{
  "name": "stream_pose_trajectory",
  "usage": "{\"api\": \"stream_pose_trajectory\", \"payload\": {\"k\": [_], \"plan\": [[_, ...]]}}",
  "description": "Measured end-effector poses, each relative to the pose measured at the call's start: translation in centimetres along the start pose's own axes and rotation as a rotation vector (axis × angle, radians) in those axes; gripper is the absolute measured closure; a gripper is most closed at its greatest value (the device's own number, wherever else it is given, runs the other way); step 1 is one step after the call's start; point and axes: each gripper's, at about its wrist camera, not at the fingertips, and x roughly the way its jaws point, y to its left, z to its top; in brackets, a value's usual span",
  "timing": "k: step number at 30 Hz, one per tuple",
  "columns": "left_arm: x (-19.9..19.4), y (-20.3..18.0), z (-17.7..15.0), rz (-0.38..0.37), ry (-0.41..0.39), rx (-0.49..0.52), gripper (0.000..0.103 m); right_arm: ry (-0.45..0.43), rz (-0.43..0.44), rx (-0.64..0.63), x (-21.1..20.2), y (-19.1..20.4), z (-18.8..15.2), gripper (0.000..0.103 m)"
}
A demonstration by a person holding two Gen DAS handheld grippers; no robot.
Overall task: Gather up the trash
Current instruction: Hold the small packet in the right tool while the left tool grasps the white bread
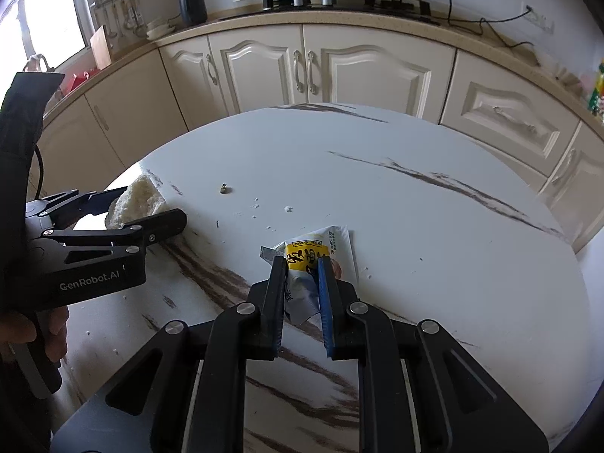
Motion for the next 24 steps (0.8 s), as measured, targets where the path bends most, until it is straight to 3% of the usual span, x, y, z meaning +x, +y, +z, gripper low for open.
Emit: {"api": "stream_pose_trajectory", "payload": {"k": [13,18,24], "plan": [[-6.4,0.5,-2.2,-0.078,-0.056,-0.016,0.043,-0.056,-0.007,0.002,-4.1,0.9,-0.5,0.089],[-11.8,0.7,-4.4,-0.091,-0.126,-0.013,0.043,-0.104,0.005,-0.008,-7.8,2.6,-1.2,0.089],[-20.3,2.8,-8.8,-0.098,-0.241,-0.025,0.043,-0.197,0.041,-0.065,-13.5,7.9,-2.1,0.089]]}}
